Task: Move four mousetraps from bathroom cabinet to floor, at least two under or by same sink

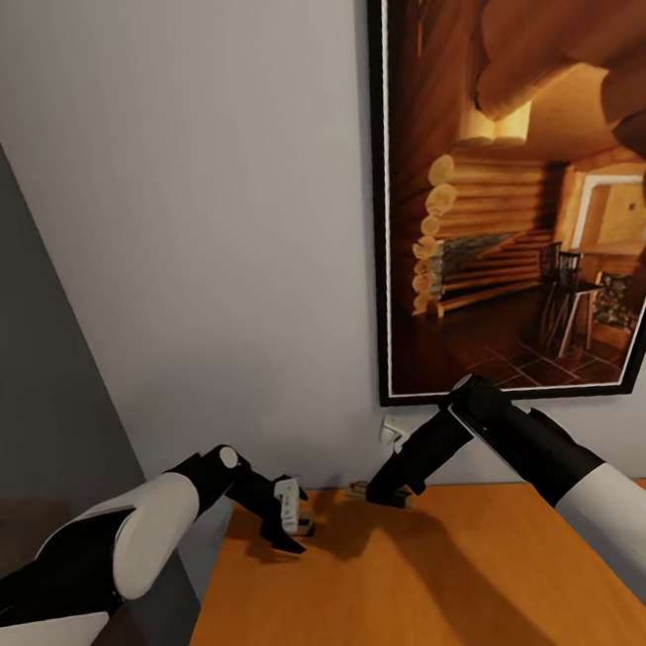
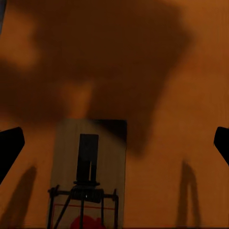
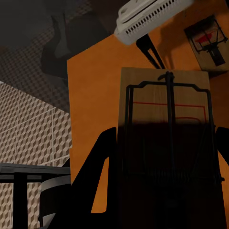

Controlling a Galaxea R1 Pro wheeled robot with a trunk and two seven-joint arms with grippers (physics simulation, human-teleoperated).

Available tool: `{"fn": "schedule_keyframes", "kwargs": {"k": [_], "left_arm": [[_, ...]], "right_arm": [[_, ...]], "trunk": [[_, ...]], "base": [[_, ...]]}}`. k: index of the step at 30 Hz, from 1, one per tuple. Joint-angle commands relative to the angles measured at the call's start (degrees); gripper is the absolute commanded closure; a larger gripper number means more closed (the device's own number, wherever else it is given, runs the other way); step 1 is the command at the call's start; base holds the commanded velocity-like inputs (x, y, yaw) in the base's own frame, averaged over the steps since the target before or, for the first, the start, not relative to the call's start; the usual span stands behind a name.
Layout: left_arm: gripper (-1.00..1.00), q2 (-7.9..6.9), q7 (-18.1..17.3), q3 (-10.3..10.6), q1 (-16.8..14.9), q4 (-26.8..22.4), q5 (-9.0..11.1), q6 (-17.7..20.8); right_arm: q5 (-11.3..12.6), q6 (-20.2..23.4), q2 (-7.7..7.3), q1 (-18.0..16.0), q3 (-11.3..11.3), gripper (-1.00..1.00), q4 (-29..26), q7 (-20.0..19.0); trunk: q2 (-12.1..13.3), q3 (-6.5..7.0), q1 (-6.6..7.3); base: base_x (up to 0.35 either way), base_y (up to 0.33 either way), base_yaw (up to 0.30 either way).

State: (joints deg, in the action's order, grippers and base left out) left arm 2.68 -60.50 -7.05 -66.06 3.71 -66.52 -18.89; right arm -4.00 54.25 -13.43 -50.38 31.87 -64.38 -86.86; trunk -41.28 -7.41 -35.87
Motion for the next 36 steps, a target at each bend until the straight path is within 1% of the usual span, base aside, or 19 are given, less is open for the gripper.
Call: {"fn": "schedule_keyframes", "kwargs": {"k": [1,6,26,36], "left_arm": [[-1.0,-0.07,0.0,-0.5,-0.1,0.1,-0.6,-0.3],[-1.0,-0.79,0.0,-0.5,-0.1,0.1,-0.6,-0.3],[-1.0,-1.23,0.2,-0.4,-0.1,0.0,-0.7,-0.3],[-1.0,-2.25,0.2,-0.3,0.0,0.0,-0.8,-0.3]], "right_arm": [[-0.4,0.8,-0.02,-0.1,0.0,1.0,0.0,-0.6],[-0.4,0.8,-0.01,-0.1,0.0,1.0,0.0,-0.6],[-0.4,0.8,0.0,-0.1,0.0,1.0,0.0,-0.6],[-0.4,0.8,-0.02,-0.1,0.0,1.0,0.0,-0.6]], "trunk": [[-0.1,-0.1,-0.02],[-0.1,-0.1,-0.02],[-0.1,-0.1,-0.02],[-0.1,-0.1,-0.02]], "base": [[0.0,0.0,0.0],[0.0,0.0,0.0],[0.0,0.0,0.0],[0.0,0.0,0.0]]}}
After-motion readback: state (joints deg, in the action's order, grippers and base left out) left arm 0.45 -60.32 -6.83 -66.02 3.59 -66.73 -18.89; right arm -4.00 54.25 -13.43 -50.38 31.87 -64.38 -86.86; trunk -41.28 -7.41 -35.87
